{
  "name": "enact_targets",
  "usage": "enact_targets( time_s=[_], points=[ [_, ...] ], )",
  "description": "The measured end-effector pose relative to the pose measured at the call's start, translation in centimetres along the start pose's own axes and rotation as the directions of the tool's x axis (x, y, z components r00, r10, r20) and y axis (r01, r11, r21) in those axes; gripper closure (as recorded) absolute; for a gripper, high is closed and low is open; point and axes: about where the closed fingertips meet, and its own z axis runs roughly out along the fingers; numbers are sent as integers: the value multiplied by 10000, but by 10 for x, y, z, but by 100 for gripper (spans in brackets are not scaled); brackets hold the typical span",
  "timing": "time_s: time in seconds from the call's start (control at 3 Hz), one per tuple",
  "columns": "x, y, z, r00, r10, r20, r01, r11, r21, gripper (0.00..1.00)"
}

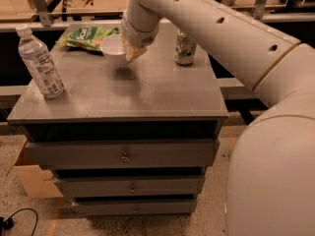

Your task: Move white bowl near green rice chip bag

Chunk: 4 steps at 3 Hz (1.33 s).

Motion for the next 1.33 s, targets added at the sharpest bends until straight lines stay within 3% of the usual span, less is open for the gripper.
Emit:
enact_targets(
  time_s=[1.0, 1.33],
  points=[
    [34, -17, 43, 9991, 398, -119, -390, 9972, 638, 13],
    [34, -23, 35, 9984, 437, -351, -399, 9941, 1008, 0]
  ],
)
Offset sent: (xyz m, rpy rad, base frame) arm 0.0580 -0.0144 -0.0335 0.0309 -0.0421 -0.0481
